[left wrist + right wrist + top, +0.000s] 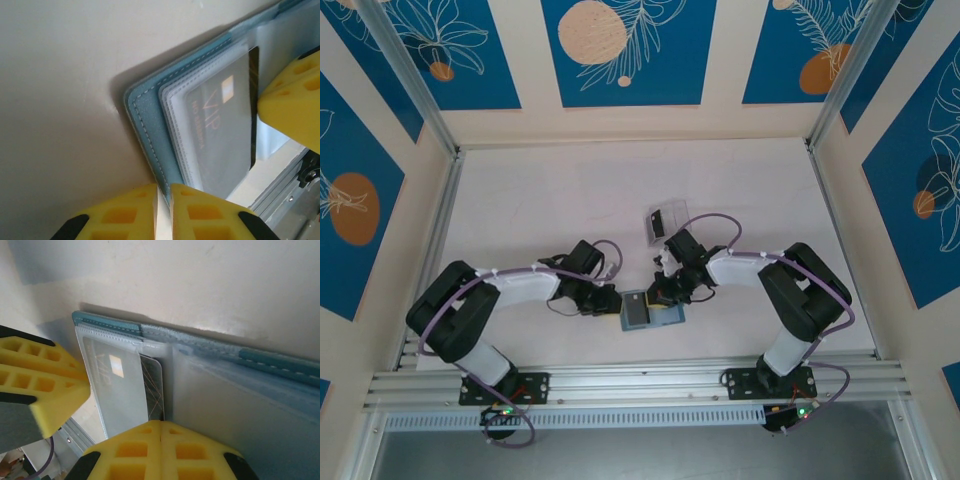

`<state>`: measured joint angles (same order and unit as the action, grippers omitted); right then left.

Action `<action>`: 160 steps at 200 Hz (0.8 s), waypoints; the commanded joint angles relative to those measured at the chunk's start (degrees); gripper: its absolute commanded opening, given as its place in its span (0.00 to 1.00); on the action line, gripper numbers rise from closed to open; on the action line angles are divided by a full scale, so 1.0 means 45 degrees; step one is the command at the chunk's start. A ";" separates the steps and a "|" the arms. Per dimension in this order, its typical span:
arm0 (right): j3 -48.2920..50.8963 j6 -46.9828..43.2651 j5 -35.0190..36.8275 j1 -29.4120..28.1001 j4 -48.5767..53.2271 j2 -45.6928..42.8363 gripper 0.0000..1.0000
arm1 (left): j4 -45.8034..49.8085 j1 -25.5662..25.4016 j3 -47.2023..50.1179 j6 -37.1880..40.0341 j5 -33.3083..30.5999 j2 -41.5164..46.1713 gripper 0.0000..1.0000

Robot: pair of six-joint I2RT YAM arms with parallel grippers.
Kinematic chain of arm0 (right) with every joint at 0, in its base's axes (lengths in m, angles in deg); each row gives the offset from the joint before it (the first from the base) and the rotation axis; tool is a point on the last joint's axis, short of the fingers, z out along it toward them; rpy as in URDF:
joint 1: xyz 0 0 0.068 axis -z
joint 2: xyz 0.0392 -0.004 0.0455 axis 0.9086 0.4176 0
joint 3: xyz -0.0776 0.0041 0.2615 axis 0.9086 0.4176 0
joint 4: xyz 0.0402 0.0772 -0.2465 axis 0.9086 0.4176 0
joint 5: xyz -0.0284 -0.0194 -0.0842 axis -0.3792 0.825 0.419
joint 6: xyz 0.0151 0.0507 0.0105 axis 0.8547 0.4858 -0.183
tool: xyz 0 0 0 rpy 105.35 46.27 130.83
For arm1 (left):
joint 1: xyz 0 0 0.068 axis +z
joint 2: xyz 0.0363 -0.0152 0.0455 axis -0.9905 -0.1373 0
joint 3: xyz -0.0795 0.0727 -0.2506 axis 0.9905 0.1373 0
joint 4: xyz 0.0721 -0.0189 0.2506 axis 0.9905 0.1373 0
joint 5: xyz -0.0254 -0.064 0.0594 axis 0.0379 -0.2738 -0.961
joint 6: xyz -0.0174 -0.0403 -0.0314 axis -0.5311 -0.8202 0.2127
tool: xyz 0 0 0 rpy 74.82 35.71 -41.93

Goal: Put the credit cards into the card holder
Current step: Insert the credit card into the card slot.

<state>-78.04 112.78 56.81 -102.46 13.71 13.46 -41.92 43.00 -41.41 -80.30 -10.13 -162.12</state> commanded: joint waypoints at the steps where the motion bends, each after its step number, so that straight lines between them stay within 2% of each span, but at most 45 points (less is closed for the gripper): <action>1: -0.0208 0.0245 -0.0120 -0.0214 -0.0058 0.0045 0.00 | -0.0510 -0.0234 0.0162 -0.0223 0.0167 -0.0378 0.14; 66: -0.0370 0.0388 -0.0187 -0.0461 -0.0311 0.0152 0.00 | -0.0782 -0.0410 0.0171 -0.0413 -0.0049 -0.0697 0.15; 92: -0.0723 -0.0146 0.1374 -0.0471 0.1365 -0.0775 0.01 | -0.0697 -0.0402 0.0208 -0.0403 -0.0241 -0.0882 0.15; 128: -0.1417 -0.0949 0.3880 -0.0437 0.3755 -0.1128 0.19 | -0.0882 -0.0406 0.0285 -0.0467 -0.0319 -0.1050 0.14; 160: -0.1830 -0.1468 0.4988 -0.0412 0.4550 -0.0835 0.23 | -0.0995 -0.0409 0.0341 -0.0540 -0.0319 -0.1056 0.14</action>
<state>-84.57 109.33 72.94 -104.30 27.22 9.17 -43.17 42.52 -41.33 -82.03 -10.13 -163.69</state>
